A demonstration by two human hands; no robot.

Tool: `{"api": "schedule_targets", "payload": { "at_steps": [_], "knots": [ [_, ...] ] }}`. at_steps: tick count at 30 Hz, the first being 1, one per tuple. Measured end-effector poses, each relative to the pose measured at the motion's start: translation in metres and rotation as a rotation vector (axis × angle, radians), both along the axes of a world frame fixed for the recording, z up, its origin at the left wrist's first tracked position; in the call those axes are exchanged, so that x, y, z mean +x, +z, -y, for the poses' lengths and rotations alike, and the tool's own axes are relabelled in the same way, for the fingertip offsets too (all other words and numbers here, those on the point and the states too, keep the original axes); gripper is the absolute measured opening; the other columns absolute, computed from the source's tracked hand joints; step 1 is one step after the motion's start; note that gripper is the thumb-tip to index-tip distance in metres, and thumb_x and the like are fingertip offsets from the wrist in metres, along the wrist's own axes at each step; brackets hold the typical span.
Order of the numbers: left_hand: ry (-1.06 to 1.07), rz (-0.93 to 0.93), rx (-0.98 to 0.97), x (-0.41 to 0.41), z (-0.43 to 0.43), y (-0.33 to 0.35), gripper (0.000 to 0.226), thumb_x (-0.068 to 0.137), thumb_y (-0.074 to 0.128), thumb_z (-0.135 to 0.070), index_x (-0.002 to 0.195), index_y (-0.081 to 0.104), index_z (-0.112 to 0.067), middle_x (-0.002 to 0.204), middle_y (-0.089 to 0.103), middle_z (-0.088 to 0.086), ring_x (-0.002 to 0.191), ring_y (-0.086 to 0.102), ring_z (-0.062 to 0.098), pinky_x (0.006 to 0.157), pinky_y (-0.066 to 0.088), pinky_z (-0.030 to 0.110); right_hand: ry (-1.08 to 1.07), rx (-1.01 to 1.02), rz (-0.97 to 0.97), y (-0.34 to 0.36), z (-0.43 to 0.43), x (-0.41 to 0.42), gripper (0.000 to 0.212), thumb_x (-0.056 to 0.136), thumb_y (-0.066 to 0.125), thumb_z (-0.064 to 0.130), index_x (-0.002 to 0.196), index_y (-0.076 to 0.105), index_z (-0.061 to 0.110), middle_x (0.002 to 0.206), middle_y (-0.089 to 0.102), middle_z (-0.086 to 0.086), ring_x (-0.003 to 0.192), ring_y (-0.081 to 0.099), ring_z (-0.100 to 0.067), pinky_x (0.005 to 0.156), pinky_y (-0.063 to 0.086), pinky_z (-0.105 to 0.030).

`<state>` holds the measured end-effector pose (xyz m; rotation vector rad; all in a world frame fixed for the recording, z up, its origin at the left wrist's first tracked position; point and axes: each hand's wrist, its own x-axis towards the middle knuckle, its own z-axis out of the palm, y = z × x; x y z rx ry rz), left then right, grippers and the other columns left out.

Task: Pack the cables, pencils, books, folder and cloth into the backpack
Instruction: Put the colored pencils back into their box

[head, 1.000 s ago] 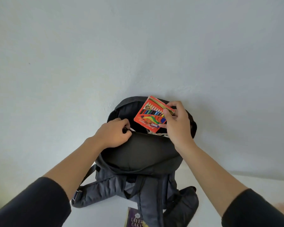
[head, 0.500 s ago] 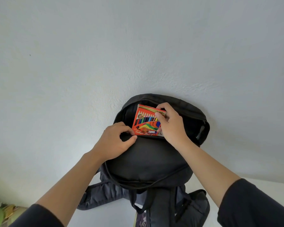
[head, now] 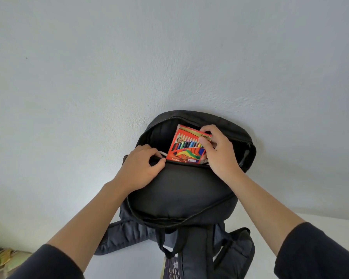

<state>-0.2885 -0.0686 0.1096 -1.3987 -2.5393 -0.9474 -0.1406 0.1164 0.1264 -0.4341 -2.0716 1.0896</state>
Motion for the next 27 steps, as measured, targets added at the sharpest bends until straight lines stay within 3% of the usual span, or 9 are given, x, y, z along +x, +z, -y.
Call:
{"api": "schedule_targets", "payload": {
  "at_steps": [4,7,9,11,13,18,21,24,27],
  "knots": [
    [-0.012,0.042,0.154,0.000,0.003,0.000,0.012,0.087,0.078,-0.035,0.084,0.075,-0.024,0.089,0.067,-0.016,0.090,0.060,-0.009,0.076,0.037,0.006,0.059,0.048,0.081,-0.002,0.007,-0.012,0.012,0.104,0.058,0.022,0.114,0.061,0.027,0.111,0.069,-0.001,0.068,0.072,-0.011,0.059,0.061,-0.026],
    [-0.008,0.038,0.154,-0.001,0.004,0.002,0.007,0.086,0.080,-0.029,0.084,0.076,-0.024,0.088,0.069,-0.017,0.088,0.061,-0.008,0.072,0.037,0.001,0.051,0.126,0.105,-0.003,0.016,-0.025,0.011,0.102,0.061,0.021,0.113,0.064,0.022,0.104,0.070,-0.001,0.058,0.067,-0.006,0.056,0.054,-0.015],
    [-0.009,0.037,0.147,-0.002,0.003,0.004,0.004,0.087,0.079,-0.026,0.087,0.077,-0.022,0.088,0.068,-0.018,0.088,0.058,-0.013,0.073,0.035,-0.001,0.035,0.125,0.119,0.001,0.018,-0.031,0.014,0.101,0.063,0.019,0.114,0.067,0.018,0.102,0.069,-0.002,0.062,0.065,-0.006,0.057,0.053,-0.013],
    [0.012,0.033,0.158,-0.002,0.002,0.005,0.003,0.086,0.078,-0.023,0.088,0.078,-0.022,0.089,0.068,-0.016,0.086,0.056,-0.016,0.073,0.035,-0.001,0.047,0.151,0.219,0.001,0.015,-0.036,0.016,0.097,0.068,0.020,0.112,0.073,0.017,0.098,0.070,0.001,0.079,0.067,-0.009,0.073,0.059,-0.023],
    [0.048,0.034,0.153,-0.002,-0.001,0.005,0.005,0.085,0.079,-0.022,0.090,0.078,-0.023,0.092,0.069,-0.013,0.080,0.060,-0.007,0.071,0.037,0.001,0.044,0.199,0.336,-0.004,0.016,-0.038,0.018,0.095,0.072,0.023,0.112,0.076,0.018,0.097,0.071,0.002,0.091,0.064,-0.011,0.082,0.052,-0.027],
    [0.102,0.056,0.188,-0.005,-0.010,0.005,0.012,0.081,0.083,-0.018,0.090,0.078,-0.023,0.098,0.067,-0.006,0.075,0.066,0.008,0.074,0.045,0.009,-0.117,0.108,0.229,-0.016,0.018,-0.036,0.013,0.098,0.067,0.025,0.109,0.072,0.021,0.097,0.070,0.002,0.086,0.057,-0.006,0.070,0.035,0.000],
    [0.141,-0.043,0.194,-0.005,-0.018,0.003,0.008,0.080,0.083,-0.019,0.083,0.076,-0.023,0.089,0.058,-0.006,0.086,0.055,0.014,0.076,0.042,0.024,-0.160,0.157,0.209,-0.017,0.019,-0.036,0.008,0.094,0.072,0.027,0.102,0.074,0.025,0.091,0.068,0.007,0.083,0.060,-0.007,0.076,0.049,-0.020],
    [0.121,-0.055,0.170,-0.005,-0.021,0.003,0.009,0.083,0.078,-0.020,0.080,0.072,-0.026,0.075,0.061,-0.011,0.073,0.055,0.007,0.074,0.052,0.034,-0.217,0.238,0.222,-0.017,0.017,-0.032,0.010,0.090,0.076,0.031,0.099,0.079,0.027,0.096,0.068,0.004,0.084,0.063,-0.012,0.073,0.053,-0.031],
    [0.005,-0.089,0.158,-0.003,-0.018,0.003,0.012,0.089,0.074,-0.034,0.082,0.071,-0.025,0.078,0.068,-0.014,0.079,0.060,0.005,0.076,0.050,0.026,-0.164,0.275,0.236,-0.019,0.012,-0.025,0.020,0.093,0.072,0.026,0.112,0.079,0.023,0.106,0.072,0.003,0.091,0.066,-0.014,0.084,0.056,-0.035]
  ]
}}
